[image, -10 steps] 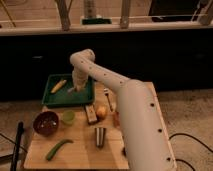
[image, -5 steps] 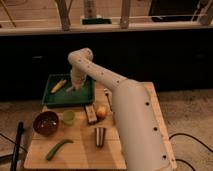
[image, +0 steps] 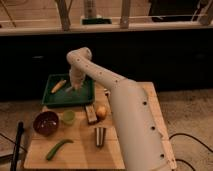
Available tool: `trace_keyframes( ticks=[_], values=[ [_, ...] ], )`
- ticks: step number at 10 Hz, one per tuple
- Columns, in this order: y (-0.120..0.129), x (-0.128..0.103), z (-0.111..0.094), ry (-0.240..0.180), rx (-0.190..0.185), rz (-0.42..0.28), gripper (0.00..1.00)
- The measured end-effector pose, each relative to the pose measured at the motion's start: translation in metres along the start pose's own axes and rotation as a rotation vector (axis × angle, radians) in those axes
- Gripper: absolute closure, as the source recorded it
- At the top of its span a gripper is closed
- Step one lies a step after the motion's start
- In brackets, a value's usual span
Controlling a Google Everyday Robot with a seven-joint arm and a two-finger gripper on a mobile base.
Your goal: Place towel in tray
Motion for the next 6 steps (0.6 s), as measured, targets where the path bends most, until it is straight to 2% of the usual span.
trace_keyframes(
  ticks=[6],
  values=[
    [0.0000, -0.0027, -0.0001, -0.008, -0.009, -0.017, 0.20]
  ],
)
